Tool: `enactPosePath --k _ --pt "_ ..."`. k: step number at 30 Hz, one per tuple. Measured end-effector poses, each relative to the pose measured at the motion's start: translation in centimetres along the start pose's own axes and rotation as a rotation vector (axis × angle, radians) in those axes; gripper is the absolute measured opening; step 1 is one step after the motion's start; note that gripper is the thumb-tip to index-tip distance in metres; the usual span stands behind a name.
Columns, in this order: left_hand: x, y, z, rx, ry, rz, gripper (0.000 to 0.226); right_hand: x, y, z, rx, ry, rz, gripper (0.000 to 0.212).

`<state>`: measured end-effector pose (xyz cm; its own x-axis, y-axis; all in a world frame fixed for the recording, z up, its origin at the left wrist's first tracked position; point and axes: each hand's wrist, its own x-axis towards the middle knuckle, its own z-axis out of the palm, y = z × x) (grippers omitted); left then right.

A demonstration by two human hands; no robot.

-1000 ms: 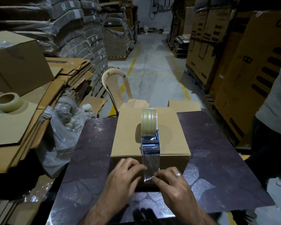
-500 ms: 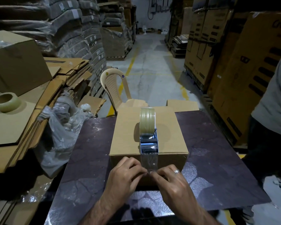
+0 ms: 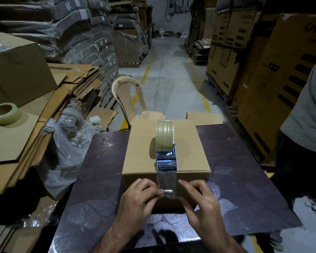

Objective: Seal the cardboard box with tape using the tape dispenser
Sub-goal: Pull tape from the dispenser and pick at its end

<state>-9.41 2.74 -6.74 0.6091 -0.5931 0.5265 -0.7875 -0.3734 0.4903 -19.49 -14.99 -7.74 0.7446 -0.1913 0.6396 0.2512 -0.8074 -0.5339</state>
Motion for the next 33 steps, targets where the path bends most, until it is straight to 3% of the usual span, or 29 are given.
enactPosePath --k 3,8,17,23,26,33 --pt "0.0 0.2 0.0 -0.022 0.008 -0.005 0.018 0.5 0.7 0.0 -0.028 -0.090 -0.046 0.036" --pt "-0.4 0.2 0.1 -0.093 0.042 -0.085 0.020 0.8 1.7 0.8 0.068 -0.132 0.043 0.032" --pt "-0.7 0.5 0.3 -0.172 0.036 -0.166 0.022 1.1 1.5 1.3 0.173 -0.003 0.112 0.024" --pt "-0.7 0.7 0.2 -0.218 0.051 -0.215 0.019 1.3 1.3 1.2 0.170 -0.046 0.107 0.008" --pt "-0.6 1.0 0.1 -0.300 0.073 -0.298 0.009 1.4 1.0 1.2 0.234 -0.096 0.199 0.005" --pt "-0.7 1.5 0.1 -0.599 0.064 -0.600 0.029 2.4 0.2 1.0 0.357 -0.197 0.394 0.012"
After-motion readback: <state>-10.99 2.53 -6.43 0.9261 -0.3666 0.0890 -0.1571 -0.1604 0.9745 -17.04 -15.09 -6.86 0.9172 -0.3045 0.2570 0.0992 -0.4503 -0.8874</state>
